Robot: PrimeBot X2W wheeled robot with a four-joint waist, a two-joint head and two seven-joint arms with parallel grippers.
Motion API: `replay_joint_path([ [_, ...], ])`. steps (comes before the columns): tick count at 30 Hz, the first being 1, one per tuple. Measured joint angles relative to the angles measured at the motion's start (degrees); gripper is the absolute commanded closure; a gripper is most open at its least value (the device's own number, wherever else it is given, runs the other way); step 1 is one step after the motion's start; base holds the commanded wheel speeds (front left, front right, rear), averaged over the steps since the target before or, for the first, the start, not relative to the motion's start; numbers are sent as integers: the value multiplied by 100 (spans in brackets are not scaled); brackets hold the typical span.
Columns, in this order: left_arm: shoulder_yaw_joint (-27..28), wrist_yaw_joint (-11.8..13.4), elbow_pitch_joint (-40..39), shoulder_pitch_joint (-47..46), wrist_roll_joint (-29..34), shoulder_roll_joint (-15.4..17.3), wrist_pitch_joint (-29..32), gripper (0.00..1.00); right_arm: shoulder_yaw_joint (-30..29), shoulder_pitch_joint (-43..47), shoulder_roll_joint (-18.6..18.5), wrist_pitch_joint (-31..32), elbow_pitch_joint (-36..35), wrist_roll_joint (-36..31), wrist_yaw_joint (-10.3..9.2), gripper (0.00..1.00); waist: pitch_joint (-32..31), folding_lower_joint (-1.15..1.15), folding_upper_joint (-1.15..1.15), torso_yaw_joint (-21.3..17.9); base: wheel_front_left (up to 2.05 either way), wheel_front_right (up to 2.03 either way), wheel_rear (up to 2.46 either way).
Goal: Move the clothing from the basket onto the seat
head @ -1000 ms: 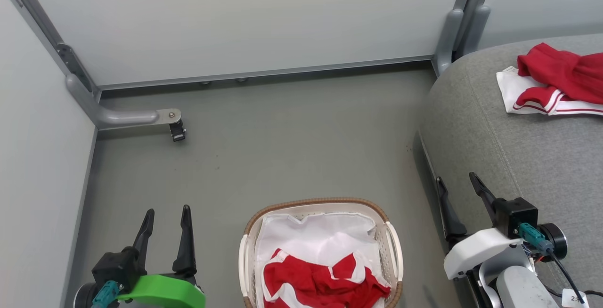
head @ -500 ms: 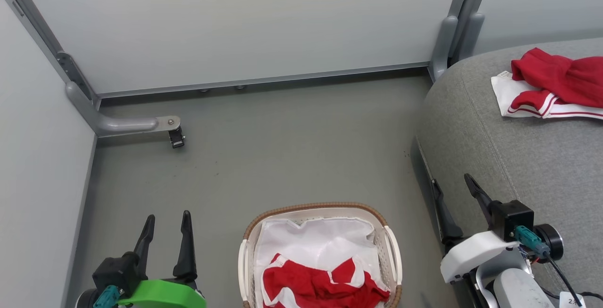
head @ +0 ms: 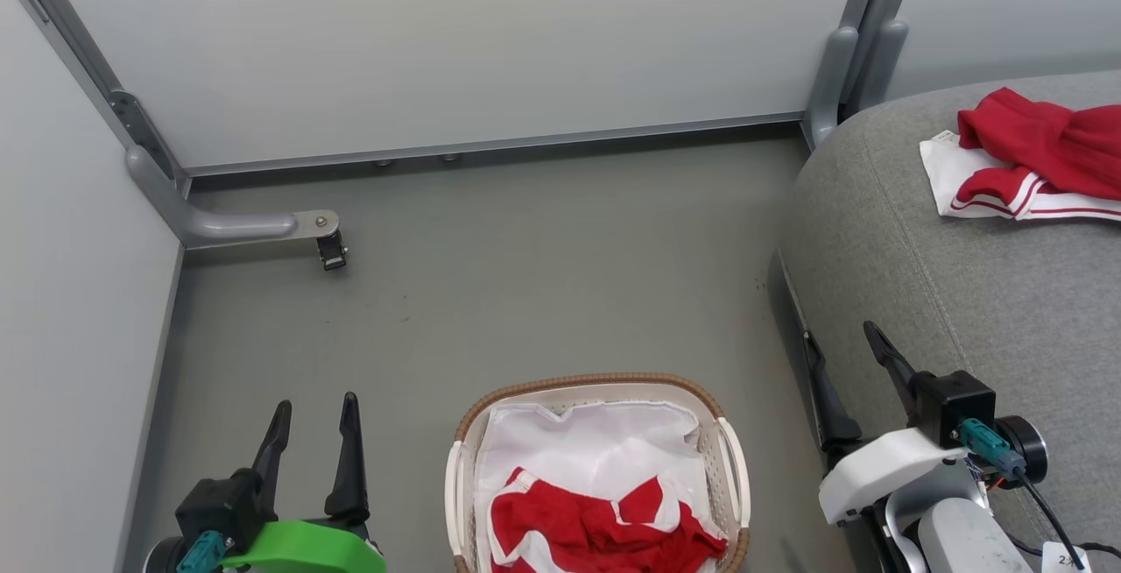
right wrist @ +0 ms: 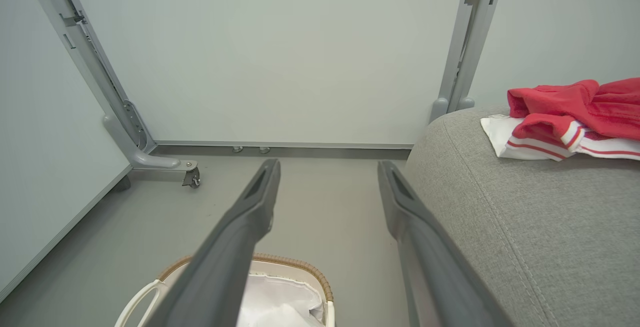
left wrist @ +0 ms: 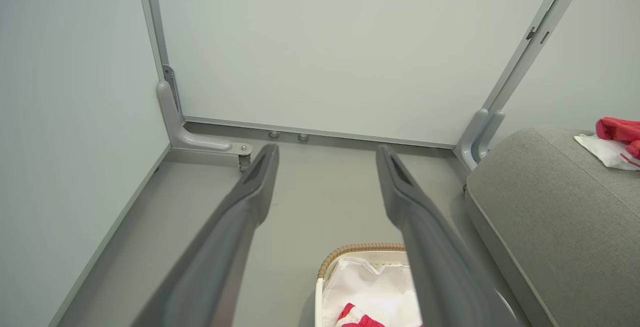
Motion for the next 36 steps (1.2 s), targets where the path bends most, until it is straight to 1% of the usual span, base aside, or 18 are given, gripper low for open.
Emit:
replay_joint_path([
  [10, -143, -37, 1, -190, 156, -1, 0, 0, -53, -99, 1, 0, -80, 11, 0, 0, 195, 0, 0, -30, 0, 0, 0],
  [14, -369, -47, 36, -481, 316, -1, 0, 0, -132, -235, 0, 0, -187, -35, 0, 0, 385, 0, 0, -52, 0, 0, 0],
  [18, -750, -66, 157, -877, 493, -1, 0, 0, -223, -432, 0, 0, -288, -88, 0, 0, 665, 0, 0, -79, 0, 0, 0],
  [21, -1279, -73, 334, -1244, 573, 30, -1, 0, -288, -602, 1, 0, -398, -142, 0, 0, 929, 0, 0, -105, 0, 0, 0],
  [26, -2199, -76, 876, -1880, 563, 215, -1, 0, -408, -919, 0, 0, -588, -278, 0, 0, 1435, 0, 0, -161, 0, 0, 0],
  [31, -3222, -76, 1708, -2643, 433, 309, -1, 0, -578, -1287, -1, 0, -878, -345, 0, 0, 2015, 0, 0, -244, 0, 0, 0],
  [33, -3652, -76, 2125, -2975, 430, 309, -1, 0, -627, -1425, -2, 0, -999, -387, 0, 0, 2238, 0, 0, -280, 0, 0, 0],
  [36, -4329, -77, 2785, -3509, 266, 245, 66, 0, -683, -1630, -3, 0, -1201, -415, 0, 0, 2616, 1, 0, -349, 0, 0, 0],
])
